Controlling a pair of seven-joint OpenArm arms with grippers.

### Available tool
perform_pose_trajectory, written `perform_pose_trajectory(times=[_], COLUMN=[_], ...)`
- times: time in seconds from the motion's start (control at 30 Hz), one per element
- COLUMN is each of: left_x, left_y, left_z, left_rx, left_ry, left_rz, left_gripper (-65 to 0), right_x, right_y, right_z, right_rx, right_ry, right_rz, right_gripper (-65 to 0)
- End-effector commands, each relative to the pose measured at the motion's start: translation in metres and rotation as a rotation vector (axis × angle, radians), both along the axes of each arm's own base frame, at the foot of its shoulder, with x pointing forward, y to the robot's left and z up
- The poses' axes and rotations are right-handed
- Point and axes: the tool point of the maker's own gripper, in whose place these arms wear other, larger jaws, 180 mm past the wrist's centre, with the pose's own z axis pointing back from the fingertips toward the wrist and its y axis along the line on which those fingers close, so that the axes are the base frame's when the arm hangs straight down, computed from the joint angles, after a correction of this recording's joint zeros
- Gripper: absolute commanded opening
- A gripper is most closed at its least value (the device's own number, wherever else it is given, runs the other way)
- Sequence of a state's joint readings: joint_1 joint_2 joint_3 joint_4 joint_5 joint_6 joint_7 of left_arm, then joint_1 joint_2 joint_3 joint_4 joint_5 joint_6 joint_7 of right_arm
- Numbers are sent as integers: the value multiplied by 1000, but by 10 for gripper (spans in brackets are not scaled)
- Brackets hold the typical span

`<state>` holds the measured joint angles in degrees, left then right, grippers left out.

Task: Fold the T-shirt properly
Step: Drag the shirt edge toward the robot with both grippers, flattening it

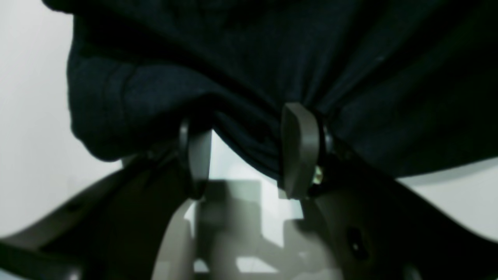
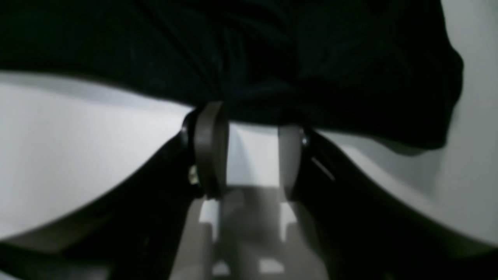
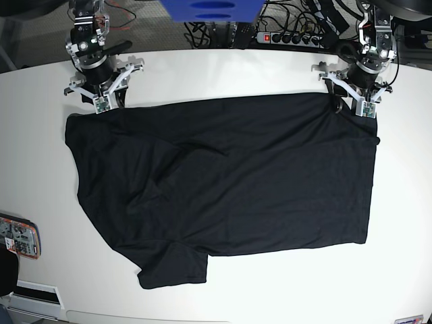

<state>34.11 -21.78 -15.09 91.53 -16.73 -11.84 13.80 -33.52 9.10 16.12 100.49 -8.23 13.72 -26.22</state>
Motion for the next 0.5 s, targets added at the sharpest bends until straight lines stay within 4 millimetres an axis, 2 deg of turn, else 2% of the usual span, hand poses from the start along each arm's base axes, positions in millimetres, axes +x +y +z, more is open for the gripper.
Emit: perform_pose_trajectory(times=[0.0,0.13,0.17,0.3,0.47], left_x=[-63,-65,-65,-66,-66], left_y=[9,9,9,9,9], left_z=[-39,-39,-39,-39,-39], left_rx=[78,78,78,77,77], left_ry=[313,316,316,318,321], left_rz=[-23,-23,-23,-23,-22], left_gripper=[-377,-377,-377,-377,-377], right_x=[-1,-6,-2,45,51], right_y=[-2,-6,-6,-4,-4], right_z=[5,3,4,27,35], right_rx=[-27,-58,-60,-60,-63], right_ry=[14,81,81,-34,-60], right_rz=[11,-1,-1,0,1], right_gripper=[-429,-429,-429,-429,-429])
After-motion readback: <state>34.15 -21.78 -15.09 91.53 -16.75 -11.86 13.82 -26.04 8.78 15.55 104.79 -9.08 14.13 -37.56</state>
